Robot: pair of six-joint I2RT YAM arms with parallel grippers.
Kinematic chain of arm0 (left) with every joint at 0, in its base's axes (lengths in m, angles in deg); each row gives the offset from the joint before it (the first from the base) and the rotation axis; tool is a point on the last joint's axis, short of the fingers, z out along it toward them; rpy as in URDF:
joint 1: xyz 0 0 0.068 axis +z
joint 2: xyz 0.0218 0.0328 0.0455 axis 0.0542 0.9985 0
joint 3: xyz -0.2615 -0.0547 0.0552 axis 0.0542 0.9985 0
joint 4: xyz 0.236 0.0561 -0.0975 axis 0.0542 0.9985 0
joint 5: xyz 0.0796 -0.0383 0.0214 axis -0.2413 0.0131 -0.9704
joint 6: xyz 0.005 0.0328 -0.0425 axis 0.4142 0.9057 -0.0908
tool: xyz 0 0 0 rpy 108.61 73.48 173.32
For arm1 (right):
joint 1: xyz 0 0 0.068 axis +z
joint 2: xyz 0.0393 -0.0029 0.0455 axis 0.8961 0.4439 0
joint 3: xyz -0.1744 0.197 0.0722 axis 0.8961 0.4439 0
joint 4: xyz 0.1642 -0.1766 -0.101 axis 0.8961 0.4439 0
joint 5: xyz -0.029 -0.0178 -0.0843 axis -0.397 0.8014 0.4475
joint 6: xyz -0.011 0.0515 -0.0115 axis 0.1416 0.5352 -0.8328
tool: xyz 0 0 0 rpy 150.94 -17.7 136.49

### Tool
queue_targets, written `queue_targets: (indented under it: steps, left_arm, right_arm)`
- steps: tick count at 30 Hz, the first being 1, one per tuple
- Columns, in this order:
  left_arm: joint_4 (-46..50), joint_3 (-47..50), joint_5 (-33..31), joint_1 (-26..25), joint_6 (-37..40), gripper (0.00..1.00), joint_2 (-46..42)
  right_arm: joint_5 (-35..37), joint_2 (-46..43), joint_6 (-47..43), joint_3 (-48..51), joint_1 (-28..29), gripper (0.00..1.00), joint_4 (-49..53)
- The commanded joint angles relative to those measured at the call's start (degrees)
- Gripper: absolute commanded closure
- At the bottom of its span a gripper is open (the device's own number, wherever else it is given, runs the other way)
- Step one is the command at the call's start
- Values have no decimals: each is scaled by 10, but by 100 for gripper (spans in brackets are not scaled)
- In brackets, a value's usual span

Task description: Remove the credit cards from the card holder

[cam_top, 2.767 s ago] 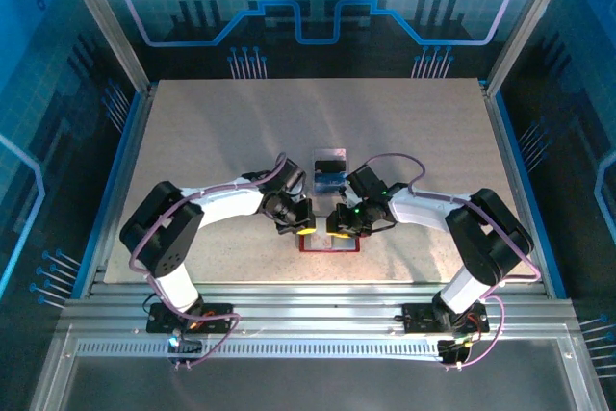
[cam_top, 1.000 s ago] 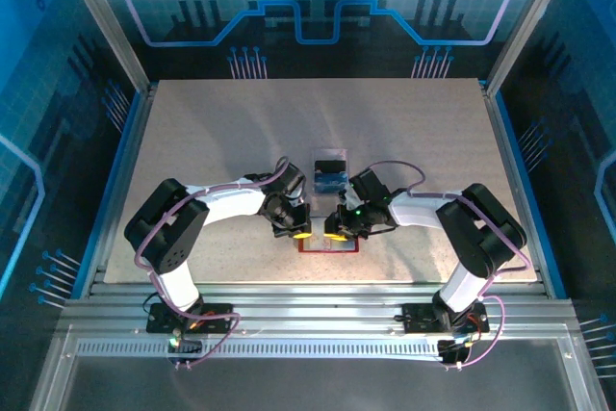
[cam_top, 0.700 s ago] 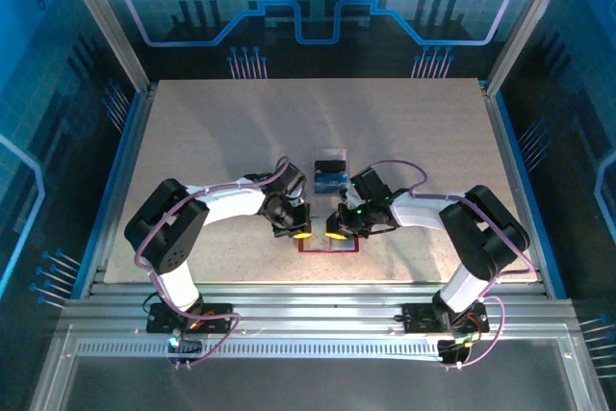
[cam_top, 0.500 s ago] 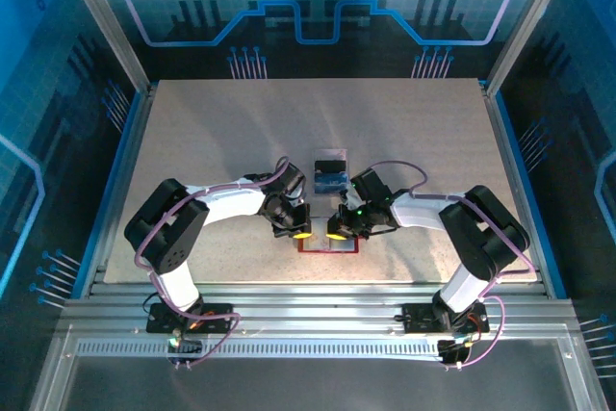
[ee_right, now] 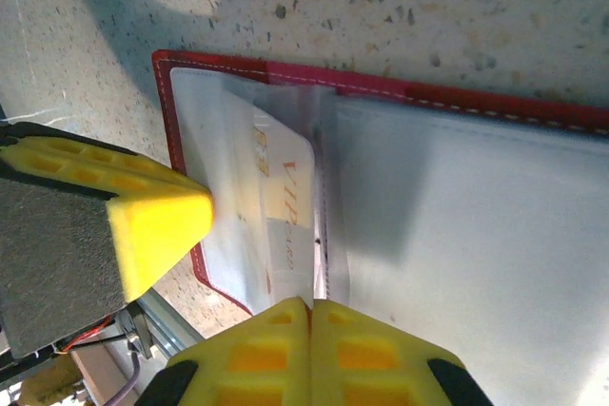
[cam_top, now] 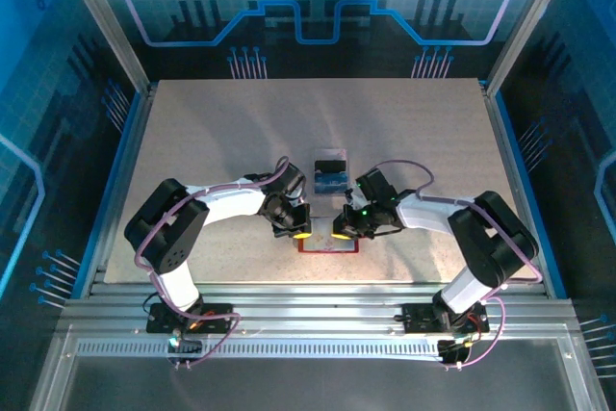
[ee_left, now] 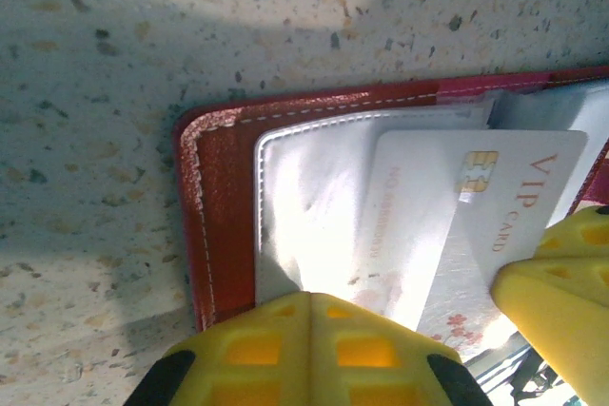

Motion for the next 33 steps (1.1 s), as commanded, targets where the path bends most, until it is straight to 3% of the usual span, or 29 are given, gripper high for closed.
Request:
queue_targets:
  steps: [1, 15, 23, 33]
  left_arm:
    - [24, 10, -15, 0, 10, 99, -2]
    - [23, 9, -13, -1, 10, 98, -6]
    - [15, 9, -8, 0, 8, 98, -6]
    - [-6, 4, 12, -2, -2, 98, 0]
  right_arm:
    - [31, -23, -31, 2, -11, 97, 65]
    - [104, -64, -81, -33, -15, 98, 176]
    - [64, -56, -58, -27, -13, 97, 129]
    - [20, -27, -18, -16, -2, 87, 59]
